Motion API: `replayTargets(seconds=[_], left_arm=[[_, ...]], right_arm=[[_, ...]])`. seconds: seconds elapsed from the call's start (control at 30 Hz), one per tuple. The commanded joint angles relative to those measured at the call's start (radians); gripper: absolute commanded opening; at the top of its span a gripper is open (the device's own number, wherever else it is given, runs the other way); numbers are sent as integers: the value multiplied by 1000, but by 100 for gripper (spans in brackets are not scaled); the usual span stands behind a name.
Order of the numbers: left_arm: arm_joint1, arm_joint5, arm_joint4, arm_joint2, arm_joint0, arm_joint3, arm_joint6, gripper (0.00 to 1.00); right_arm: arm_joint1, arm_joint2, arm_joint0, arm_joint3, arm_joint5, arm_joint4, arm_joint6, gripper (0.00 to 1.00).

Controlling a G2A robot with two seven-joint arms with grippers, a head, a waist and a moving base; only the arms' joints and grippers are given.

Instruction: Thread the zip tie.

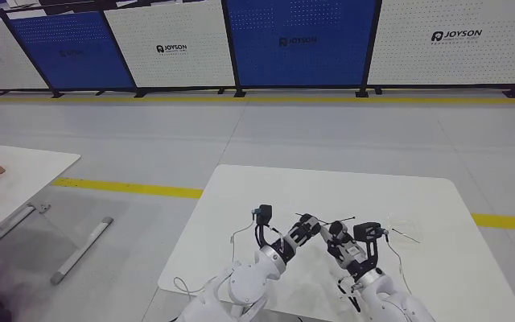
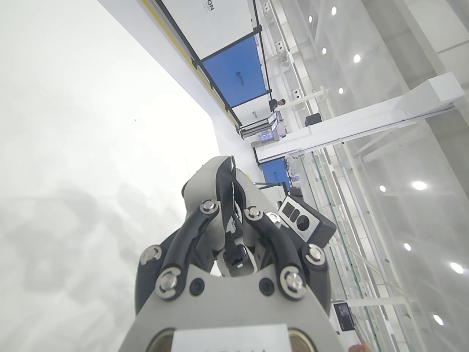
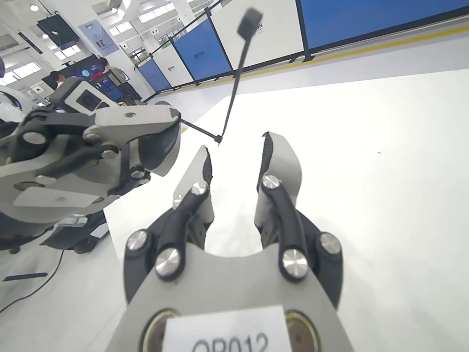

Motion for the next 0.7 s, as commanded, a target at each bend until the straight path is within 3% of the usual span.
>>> replayTargets(seconds=[0.0, 0.33, 0.47, 0.67], left_arm=[[0, 0, 3, 2, 1, 0, -1, 0], [-3, 4, 20, 15, 0, 3, -2, 0], [-4, 4, 21, 16, 0, 3, -1, 0], [-5, 6, 20, 15, 1, 4, 3, 0]], right_arm=[[0, 1, 0, 1, -1, 2, -2, 29], [2, -7, 7, 5, -5, 4, -6, 26], [2, -9, 9, 7, -4, 6, -7, 5], [3, -11, 12, 15, -6, 15, -11, 0]])
